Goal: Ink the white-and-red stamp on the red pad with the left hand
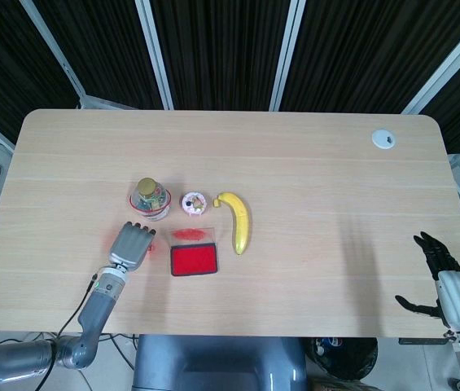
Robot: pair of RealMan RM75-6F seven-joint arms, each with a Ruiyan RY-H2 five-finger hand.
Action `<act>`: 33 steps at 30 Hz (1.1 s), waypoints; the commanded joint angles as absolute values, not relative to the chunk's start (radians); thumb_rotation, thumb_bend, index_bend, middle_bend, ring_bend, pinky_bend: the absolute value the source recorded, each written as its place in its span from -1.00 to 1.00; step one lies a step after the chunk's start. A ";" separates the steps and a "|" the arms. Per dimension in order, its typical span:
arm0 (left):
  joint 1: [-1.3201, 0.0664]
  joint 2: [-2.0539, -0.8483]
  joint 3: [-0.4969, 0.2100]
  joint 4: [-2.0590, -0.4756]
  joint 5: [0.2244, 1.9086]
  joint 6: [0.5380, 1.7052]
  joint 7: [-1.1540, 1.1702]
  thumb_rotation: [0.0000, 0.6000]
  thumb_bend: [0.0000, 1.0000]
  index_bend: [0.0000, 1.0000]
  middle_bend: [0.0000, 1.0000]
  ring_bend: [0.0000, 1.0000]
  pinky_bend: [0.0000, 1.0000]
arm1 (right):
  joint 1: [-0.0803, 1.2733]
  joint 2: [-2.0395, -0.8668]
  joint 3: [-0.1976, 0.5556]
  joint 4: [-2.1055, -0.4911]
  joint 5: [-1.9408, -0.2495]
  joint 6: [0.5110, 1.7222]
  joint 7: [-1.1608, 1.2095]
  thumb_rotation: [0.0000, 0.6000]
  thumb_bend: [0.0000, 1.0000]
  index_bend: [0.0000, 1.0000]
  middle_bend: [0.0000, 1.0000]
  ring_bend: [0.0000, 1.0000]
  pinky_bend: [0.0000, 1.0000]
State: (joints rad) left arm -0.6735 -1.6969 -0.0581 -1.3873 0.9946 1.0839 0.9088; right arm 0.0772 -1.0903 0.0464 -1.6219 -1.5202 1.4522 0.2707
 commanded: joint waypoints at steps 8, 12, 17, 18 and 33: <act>-0.674 -1.690 -0.052 -1.395 0.982 1.087 0.928 1.00 -0.25 -0.04 0.02 -0.16 0.00 | 0.077 -1.091 0.046 -1.622 -1.521 1.454 0.269 1.00 -0.74 -1.00 -1.00 -1.00 -0.65; -0.675 -1.688 -0.051 -1.397 0.979 1.089 0.931 1.00 -0.30 -0.05 0.01 -0.17 0.00 | 0.077 -1.090 0.046 -1.623 -1.521 1.454 0.270 1.00 -0.74 -1.00 -1.00 -1.00 -0.65; -0.675 -1.688 -0.049 -1.398 0.976 1.091 0.933 1.00 -0.34 -0.07 0.00 -0.18 0.00 | 0.077 -1.090 0.046 -1.622 -1.521 1.454 0.270 1.00 -0.74 -1.00 -1.00 -1.00 -0.65; -0.675 -1.688 -0.049 -1.398 0.976 1.091 0.934 1.00 -0.35 -0.08 -0.01 -0.18 -0.01 | 0.076 -1.090 0.046 -1.622 -1.521 1.454 0.270 1.00 -0.74 -1.00 -1.00 -1.00 -0.65; -0.675 -1.681 -0.044 -1.405 0.959 1.094 0.946 1.00 -0.57 -0.18 -0.10 -0.23 -0.05 | 0.076 -1.090 0.046 -1.622 -1.521 1.454 0.270 1.00 -0.74 -1.00 -1.00 -1.00 -0.65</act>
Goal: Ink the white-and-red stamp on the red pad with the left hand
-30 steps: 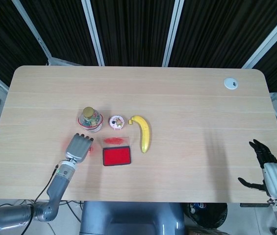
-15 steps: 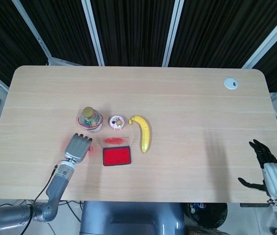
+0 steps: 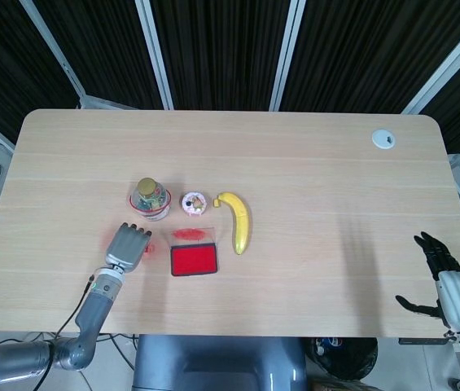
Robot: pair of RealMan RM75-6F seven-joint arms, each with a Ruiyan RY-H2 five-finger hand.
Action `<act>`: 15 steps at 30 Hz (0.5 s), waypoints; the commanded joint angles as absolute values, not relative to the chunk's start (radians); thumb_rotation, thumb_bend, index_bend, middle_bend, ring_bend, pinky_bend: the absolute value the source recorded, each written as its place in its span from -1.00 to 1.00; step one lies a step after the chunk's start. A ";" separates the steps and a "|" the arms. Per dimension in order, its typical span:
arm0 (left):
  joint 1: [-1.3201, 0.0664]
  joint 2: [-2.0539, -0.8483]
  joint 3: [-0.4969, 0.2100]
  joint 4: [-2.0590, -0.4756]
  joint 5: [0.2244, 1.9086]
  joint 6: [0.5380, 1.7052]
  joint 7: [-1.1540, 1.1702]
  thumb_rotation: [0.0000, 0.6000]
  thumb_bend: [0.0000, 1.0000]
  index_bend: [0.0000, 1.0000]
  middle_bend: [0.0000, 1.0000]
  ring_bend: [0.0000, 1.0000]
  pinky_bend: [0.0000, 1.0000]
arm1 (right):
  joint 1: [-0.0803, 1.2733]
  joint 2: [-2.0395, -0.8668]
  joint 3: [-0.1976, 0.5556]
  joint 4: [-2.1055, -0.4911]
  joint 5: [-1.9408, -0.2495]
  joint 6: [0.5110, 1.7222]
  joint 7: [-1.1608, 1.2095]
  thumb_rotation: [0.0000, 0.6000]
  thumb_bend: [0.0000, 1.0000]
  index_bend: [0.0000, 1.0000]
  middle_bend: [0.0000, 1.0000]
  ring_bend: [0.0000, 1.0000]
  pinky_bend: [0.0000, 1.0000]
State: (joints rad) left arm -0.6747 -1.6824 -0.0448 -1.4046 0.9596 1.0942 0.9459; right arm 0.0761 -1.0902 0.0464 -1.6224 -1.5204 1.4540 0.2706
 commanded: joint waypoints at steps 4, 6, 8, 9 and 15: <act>-0.674 -1.677 -0.043 -1.408 0.957 1.096 0.946 1.00 -0.59 -0.25 -0.19 -0.28 -0.08 | 0.076 -1.090 0.047 -1.623 -1.520 1.454 0.270 1.00 -0.74 -1.00 -1.00 -1.00 -0.65; -0.672 -1.674 -0.043 -1.409 0.959 1.101 0.946 1.00 -0.63 -0.30 -0.26 -0.33 -0.12 | 0.076 -1.090 0.047 -1.624 -1.520 1.454 0.270 1.00 -0.73 -1.00 -1.00 -1.00 -0.65; -0.670 -1.671 -0.043 -1.411 0.962 1.108 0.944 1.00 -0.66 -0.39 -0.38 -0.42 -0.20 | 0.076 -1.090 0.047 -1.624 -1.519 1.454 0.270 1.00 -0.73 -1.00 -1.00 -1.00 -0.65; -0.668 -1.668 -0.044 -1.414 0.962 1.113 0.942 1.00 -0.66 -0.43 -0.42 -0.45 -0.23 | 0.076 -1.090 0.047 -1.624 -1.519 1.454 0.270 1.00 -0.73 -1.00 -1.00 -1.00 -0.65; -0.642 -1.617 -0.048 -1.484 0.990 1.161 0.898 1.00 -0.70 -0.71 -0.71 -0.65 -0.42 | 0.076 -1.089 0.047 -1.623 -1.520 1.455 0.271 1.00 -0.74 -1.00 -1.00 -1.00 -0.65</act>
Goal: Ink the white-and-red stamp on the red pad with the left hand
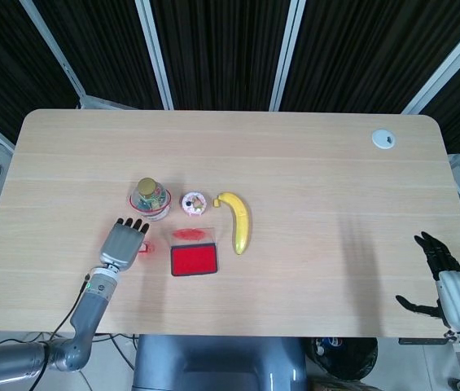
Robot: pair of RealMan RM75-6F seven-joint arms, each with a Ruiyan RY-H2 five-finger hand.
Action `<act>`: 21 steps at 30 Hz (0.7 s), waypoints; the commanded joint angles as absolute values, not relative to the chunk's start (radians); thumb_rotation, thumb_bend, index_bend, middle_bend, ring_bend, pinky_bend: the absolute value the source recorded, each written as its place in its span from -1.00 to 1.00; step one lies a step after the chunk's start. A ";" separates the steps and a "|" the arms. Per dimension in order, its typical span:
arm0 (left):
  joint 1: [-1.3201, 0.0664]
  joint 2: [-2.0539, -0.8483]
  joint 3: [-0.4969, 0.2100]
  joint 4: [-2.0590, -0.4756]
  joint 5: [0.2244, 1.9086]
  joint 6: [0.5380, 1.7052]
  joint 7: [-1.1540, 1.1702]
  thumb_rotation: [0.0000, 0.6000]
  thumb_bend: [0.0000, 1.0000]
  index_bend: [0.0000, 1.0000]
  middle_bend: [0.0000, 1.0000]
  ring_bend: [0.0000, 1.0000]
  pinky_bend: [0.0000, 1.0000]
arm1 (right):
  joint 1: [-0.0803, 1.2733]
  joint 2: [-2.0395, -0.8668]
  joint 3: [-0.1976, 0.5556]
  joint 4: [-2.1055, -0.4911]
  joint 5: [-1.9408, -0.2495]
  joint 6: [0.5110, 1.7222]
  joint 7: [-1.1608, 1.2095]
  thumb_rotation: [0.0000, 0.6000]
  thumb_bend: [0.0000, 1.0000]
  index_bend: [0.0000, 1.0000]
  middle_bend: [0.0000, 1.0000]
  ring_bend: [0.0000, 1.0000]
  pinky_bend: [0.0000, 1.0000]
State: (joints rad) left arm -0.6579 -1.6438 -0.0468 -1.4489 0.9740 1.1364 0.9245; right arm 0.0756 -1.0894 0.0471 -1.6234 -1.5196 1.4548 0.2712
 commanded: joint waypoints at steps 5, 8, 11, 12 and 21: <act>-0.590 -1.526 -0.033 -1.590 1.056 1.229 0.815 1.00 -0.70 -0.81 -0.80 -0.69 -0.49 | 0.076 -1.090 0.046 -1.621 -1.523 1.456 0.269 1.00 -0.73 -1.00 -1.00 -1.00 -0.65; -0.551 -1.463 -0.016 -1.654 1.118 1.281 0.748 1.00 -0.70 -0.81 -0.80 -0.70 -0.51 | 0.075 -1.090 0.045 -1.618 -1.527 1.459 0.266 1.00 -0.74 -1.00 -1.00 -1.00 -0.65; -0.481 -1.377 0.010 -1.721 1.208 1.374 0.634 1.00 -0.71 -0.88 -0.85 -0.79 -0.58 | 0.075 -1.091 0.046 -1.610 -1.530 1.464 0.253 1.00 -0.74 -1.00 -1.00 -1.00 -0.65; -0.464 -1.355 0.020 -1.729 1.233 1.394 0.603 1.00 -0.72 -0.91 -0.88 -0.82 -0.61 | 0.075 -1.093 0.047 -1.608 -1.532 1.466 0.248 1.00 -0.74 -1.00 -1.00 -1.00 -0.65; -0.303 -1.221 0.104 -1.740 1.374 1.554 0.402 1.00 -0.75 -1.00 -1.00 -1.00 -1.00 | 0.070 -1.112 0.045 -1.589 -1.556 1.497 0.180 1.00 -0.74 -1.00 -1.00 -1.00 -0.65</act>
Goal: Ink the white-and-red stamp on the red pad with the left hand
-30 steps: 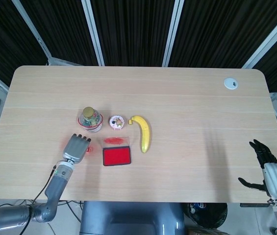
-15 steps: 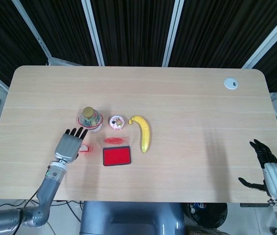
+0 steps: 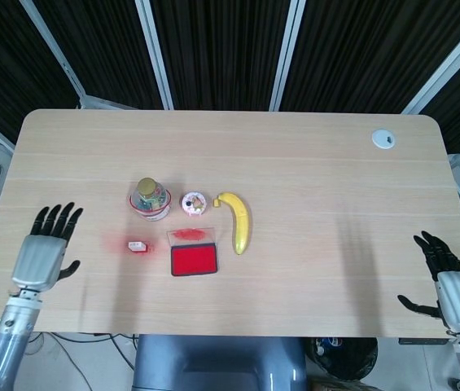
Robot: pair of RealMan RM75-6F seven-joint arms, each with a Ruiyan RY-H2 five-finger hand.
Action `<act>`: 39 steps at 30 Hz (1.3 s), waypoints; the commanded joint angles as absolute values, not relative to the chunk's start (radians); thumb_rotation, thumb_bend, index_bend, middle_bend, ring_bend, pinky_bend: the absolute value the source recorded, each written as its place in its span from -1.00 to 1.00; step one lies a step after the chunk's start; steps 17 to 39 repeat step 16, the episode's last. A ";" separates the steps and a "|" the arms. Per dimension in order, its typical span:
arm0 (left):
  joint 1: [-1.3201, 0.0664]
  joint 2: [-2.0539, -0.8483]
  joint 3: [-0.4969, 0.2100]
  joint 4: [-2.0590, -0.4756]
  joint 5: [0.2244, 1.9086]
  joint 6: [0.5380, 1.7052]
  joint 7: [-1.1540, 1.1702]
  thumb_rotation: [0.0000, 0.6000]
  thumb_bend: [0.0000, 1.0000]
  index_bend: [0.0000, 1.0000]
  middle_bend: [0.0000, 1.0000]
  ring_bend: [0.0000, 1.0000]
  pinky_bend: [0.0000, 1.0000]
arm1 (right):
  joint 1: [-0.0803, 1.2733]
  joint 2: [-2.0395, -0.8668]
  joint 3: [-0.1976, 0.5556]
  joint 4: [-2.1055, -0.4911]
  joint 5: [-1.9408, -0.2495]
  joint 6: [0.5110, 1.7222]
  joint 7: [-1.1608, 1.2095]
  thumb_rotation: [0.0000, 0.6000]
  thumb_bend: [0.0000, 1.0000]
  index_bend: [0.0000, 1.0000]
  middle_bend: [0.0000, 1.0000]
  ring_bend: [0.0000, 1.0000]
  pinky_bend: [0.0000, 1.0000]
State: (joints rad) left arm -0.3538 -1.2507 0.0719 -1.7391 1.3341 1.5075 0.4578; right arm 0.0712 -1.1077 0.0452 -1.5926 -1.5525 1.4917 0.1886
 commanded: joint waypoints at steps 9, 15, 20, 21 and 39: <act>-0.202 -1.164 0.138 -1.706 1.414 1.610 0.277 1.00 -0.80 -1.00 -1.00 -1.00 -1.00 | 0.067 -1.123 0.049 -1.581 -1.555 1.508 0.160 1.00 -0.74 -1.00 -1.00 -1.00 -0.65; -0.189 -1.156 0.110 -1.707 1.409 1.585 0.245 1.00 -0.80 -1.00 -1.00 -1.00 -1.00 | 0.066 -1.123 0.047 -1.582 -1.556 1.509 0.163 1.00 -0.74 -1.00 -1.00 -1.00 -0.65; -0.187 -1.157 0.106 -1.707 1.413 1.585 0.246 1.00 -0.80 -1.00 -1.00 -1.00 -1.00 | 0.066 -1.123 0.048 -1.582 -1.556 1.509 0.164 1.00 -0.74 -1.00 -1.00 -1.00 -0.65; -0.187 -1.157 0.106 -1.707 1.413 1.585 0.246 1.00 -0.80 -1.00 -1.00 -1.00 -1.00 | 0.066 -1.123 0.048 -1.582 -1.556 1.509 0.164 1.00 -0.74 -1.00 -1.00 -1.00 -0.65; -0.187 -1.157 0.106 -1.707 1.413 1.585 0.246 1.00 -0.80 -1.00 -1.00 -1.00 -1.00 | 0.066 -1.123 0.048 -1.582 -1.556 1.509 0.164 1.00 -0.74 -1.00 -1.00 -1.00 -0.65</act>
